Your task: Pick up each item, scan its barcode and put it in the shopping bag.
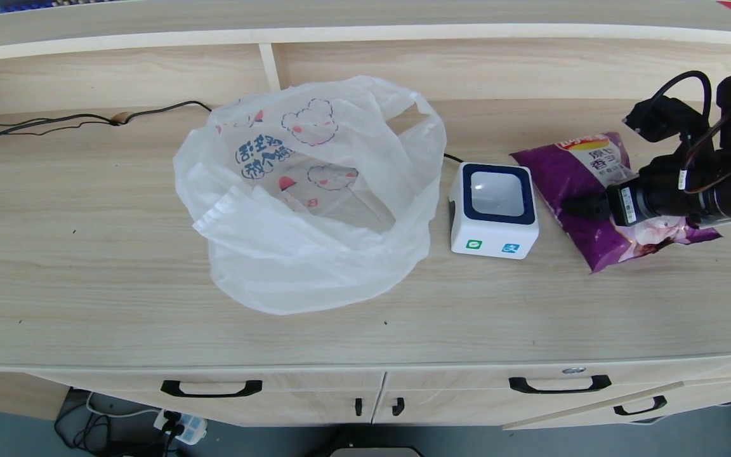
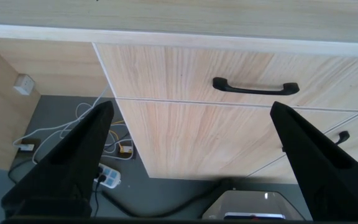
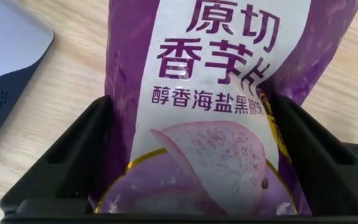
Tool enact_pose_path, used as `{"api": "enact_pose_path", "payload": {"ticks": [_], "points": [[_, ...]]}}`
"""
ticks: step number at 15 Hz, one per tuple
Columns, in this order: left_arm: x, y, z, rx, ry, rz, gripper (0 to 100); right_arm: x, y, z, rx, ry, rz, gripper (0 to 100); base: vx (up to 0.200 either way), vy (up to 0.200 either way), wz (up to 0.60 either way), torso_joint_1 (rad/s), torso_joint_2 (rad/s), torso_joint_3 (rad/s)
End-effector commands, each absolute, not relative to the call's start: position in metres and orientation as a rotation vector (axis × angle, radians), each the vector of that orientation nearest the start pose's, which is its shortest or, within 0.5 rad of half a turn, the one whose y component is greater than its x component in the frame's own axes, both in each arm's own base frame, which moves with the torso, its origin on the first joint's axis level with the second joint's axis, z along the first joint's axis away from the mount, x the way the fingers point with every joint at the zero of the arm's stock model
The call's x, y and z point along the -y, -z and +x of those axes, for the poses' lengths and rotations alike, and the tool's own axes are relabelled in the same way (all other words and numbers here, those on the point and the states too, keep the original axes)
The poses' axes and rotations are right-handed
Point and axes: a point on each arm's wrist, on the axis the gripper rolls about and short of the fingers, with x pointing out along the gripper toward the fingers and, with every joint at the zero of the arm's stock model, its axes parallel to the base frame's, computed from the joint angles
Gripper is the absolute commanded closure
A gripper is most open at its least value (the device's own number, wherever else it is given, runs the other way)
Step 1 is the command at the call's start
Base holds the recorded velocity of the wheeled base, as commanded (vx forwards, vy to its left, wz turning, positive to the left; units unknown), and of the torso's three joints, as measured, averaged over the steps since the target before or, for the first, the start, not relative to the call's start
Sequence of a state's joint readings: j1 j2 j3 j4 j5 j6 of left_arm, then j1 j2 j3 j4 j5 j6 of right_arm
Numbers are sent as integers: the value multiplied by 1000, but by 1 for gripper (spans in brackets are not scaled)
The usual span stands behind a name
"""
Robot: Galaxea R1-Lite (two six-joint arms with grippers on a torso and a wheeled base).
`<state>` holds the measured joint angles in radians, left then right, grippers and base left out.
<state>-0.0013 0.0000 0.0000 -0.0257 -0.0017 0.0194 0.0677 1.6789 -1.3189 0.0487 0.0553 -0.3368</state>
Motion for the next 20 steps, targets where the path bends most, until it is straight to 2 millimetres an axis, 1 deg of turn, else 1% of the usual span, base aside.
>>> {"api": "enact_pose_path", "payload": {"ticks": [1,2,3,6,9,10,11,12,13,14,16,20], "points": [[0,-78,-23,25,3,20,0,-22,-263,315,-398,-189,-325,0,0,0,0,0,0,0],[0,-78,-23,25,3,20,0,-22,-263,315,-398,-189,-325,100,0,0,0,0,0,0],[0,-78,-23,25,3,20,0,-23,-268,316,-378,-199,-320,100,0,0,0,0,0,0],[0,-78,-23,25,3,20,0,-23,-268,316,-363,-209,-330,100,0,0,0,0,0,0],[0,-78,-23,25,3,18,0,-26,-273,309,-345,-217,-328,100,0,0,0,0,0,0],[0,-78,-23,25,3,18,0,-30,-279,295,-326,-229,-328,100,0,0,0,0,0,0],[0,-78,-23,25,3,18,0,-32,-282,288,-313,-235,-324,100,0,0,0,0,0,0],[0,-78,-23,25,3,20,0,-33,-290,276,-288,-237,-305,100,0,0,0,0,0,0],[0,-78,-23,25,3,20,0,-33,-293,269,-279,-236,-288,100,0,0,0,0,0,0],[0,-78,-23,23,3,18,0,-34,-296,257,-267,-240,-263,100,0,0,0,0,0,0],[0,-78,-23,23,3,18,0,-32,-297,241,-256,-235,-251,100,0,0,0,0,0,0],[0,-78,-23,23,3,20,0,-28,-292,211,-259,-228,-203,100,0,0,0,0,0,0]]}}
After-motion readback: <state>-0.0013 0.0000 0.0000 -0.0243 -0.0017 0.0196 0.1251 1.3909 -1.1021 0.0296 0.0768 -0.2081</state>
